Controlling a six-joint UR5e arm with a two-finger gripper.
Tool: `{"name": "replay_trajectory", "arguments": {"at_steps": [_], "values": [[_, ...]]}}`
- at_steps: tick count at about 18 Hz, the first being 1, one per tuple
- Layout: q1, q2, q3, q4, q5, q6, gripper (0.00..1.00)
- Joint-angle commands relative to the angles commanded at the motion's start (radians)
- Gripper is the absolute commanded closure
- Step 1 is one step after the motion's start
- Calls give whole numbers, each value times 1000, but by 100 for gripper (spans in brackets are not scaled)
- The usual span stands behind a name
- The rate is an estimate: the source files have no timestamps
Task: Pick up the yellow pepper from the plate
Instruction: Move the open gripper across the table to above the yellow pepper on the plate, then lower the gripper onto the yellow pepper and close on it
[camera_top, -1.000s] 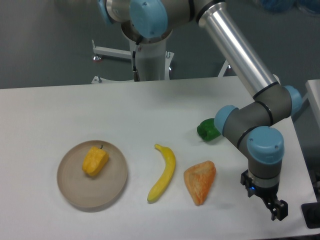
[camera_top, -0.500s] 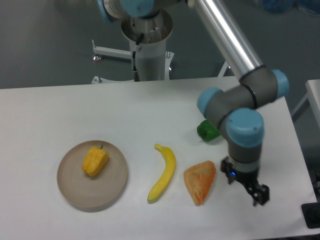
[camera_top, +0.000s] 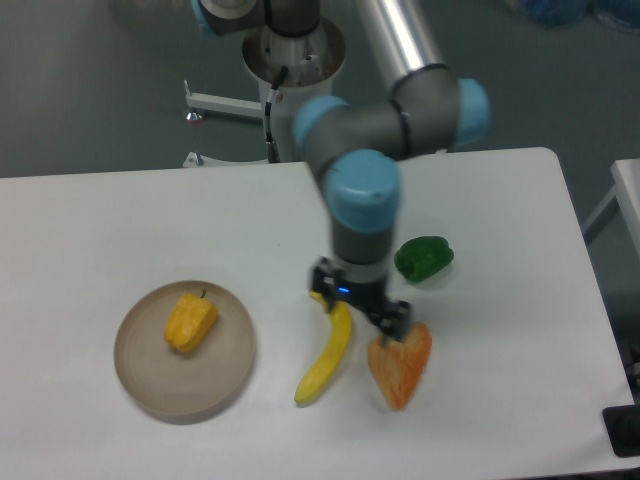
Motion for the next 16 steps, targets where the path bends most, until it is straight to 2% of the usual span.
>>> {"name": "replay_trajectory", "arguments": {"at_steps": [4, 9, 11, 13, 16], "values": [[-77, 23, -68, 41, -2, -116, 0], [-147, 25, -137, 170, 0, -222, 0], [-176, 18, -164, 202, 8, -247, 0], [-186, 12, -186, 228, 9, -249, 0], [-203, 6, -189, 238, 9, -247, 0]]}}
